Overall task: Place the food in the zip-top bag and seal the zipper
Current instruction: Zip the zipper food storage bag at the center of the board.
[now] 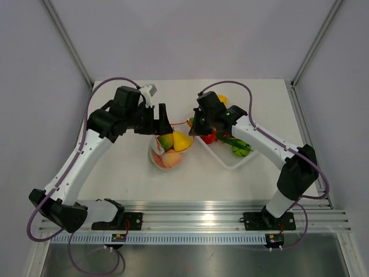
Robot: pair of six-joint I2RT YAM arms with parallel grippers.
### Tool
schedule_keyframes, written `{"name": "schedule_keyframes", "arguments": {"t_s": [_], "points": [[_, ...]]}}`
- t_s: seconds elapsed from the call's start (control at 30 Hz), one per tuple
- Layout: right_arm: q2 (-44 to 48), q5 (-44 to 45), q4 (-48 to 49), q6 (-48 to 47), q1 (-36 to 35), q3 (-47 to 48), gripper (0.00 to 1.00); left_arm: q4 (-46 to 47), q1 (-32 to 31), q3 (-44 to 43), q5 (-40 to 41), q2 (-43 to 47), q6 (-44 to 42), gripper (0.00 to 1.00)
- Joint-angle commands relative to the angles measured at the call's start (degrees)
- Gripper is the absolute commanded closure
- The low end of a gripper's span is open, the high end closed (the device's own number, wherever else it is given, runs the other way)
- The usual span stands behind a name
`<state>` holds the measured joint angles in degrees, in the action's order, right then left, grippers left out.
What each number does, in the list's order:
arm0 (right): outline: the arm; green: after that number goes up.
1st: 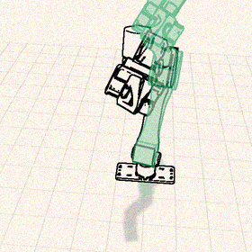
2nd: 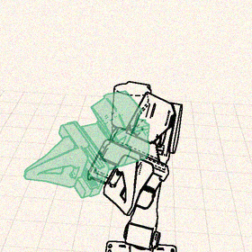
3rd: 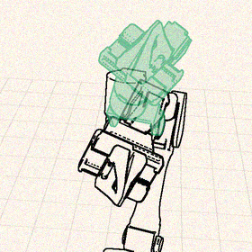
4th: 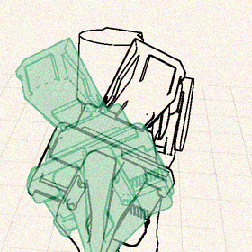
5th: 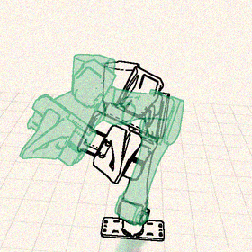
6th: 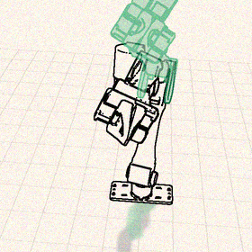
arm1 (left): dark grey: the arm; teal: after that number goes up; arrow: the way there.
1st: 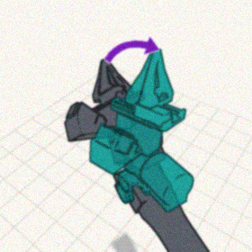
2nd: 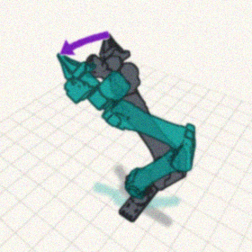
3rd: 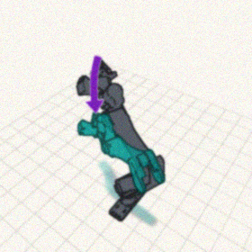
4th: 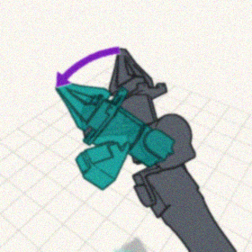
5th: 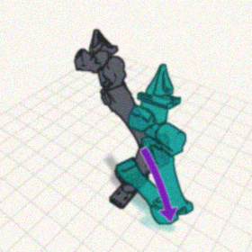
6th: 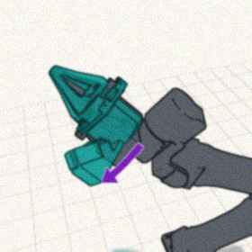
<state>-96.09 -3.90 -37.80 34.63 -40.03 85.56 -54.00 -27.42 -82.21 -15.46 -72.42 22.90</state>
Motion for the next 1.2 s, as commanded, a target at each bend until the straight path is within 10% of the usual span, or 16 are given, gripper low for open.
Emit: {"name": "schedule_keyframes", "arguments": {"t_s": [0.0,0.47,1.17], "points": [[5.56,1.97,2.73,12.11,-0.66,-0.56,1.00,-2.69,0.26,-9.26,7.90,-0.88,-5.84,0.09],[6.36,1.00,4.75,18.98,-1.10,-2.59,1.00,9.52,-17.22,-2.25,8.77,-3.07,-3.91,0.24],[8.99,-1.81,6.77,20.91,-1.10,-4.78,1.00,13.21,-21.89,0.21,20.83,-11.86,-2.42,0.57]]}}
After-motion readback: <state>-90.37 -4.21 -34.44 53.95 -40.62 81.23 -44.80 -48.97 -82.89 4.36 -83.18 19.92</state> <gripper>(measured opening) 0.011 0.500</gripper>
